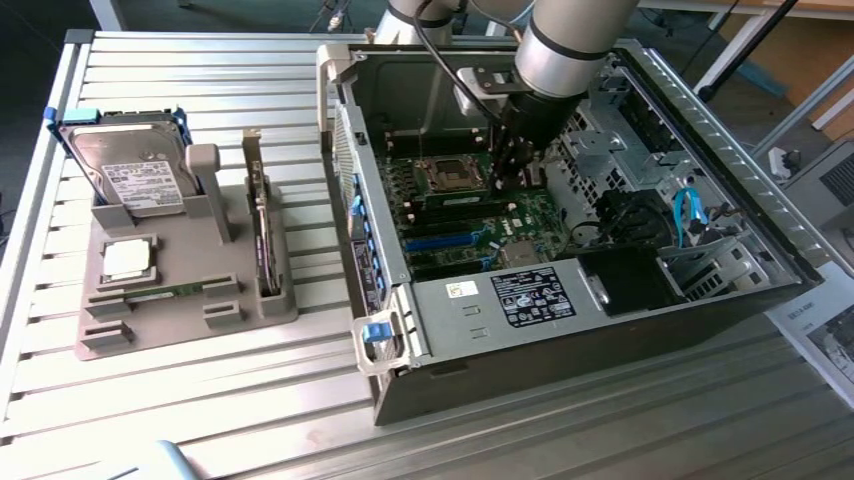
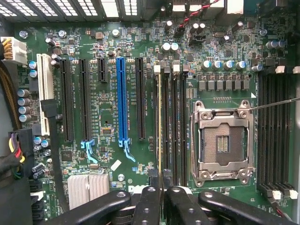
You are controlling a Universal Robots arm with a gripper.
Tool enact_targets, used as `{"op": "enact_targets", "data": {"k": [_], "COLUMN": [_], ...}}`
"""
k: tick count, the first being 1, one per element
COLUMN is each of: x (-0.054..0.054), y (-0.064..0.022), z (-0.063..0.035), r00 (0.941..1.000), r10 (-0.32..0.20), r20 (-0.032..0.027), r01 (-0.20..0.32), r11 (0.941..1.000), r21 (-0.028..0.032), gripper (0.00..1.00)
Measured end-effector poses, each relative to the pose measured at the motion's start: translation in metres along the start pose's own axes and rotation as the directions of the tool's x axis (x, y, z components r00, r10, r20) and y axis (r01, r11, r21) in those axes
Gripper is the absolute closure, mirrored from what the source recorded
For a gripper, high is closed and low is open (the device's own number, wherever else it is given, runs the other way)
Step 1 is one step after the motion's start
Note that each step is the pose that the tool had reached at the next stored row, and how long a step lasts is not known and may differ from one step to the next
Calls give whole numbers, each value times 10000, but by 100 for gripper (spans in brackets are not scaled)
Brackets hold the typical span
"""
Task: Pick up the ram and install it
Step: 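Insert the ram into the slot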
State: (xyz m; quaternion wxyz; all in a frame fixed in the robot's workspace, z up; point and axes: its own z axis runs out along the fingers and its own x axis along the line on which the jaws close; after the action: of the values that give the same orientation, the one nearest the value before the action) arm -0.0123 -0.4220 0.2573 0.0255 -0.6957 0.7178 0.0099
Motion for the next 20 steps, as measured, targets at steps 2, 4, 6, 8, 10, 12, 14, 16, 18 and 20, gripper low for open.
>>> {"op": "enact_targets", "data": {"k": [2,4,6,8,10,12,14,16,18,20], "x": [0,0,1,1,1,2,2,3,4,5], "y": [4,18,38,46,46,46,46,47,47,47], "z": [0,0,0,0,0,6,19,34,51,69], "r00": [10000,10000,10000,10000,10000,10000,10000,10000,10000,10000], "r10": [-1,0,0,0,0,0,-1,0,0,0], "r20": [0,2,1,0,0,2,0,1,1,0], "r01": [1,0,0,0,0,0,1,0,0,0], "r11": [10000,10000,10000,10000,10000,10000,10000,10000,10000,10000], "r21": [0,1,1,0,0,1,0,0,0,0], "gripper": [88,88,88,88,88,88,88,88,88,88]}}
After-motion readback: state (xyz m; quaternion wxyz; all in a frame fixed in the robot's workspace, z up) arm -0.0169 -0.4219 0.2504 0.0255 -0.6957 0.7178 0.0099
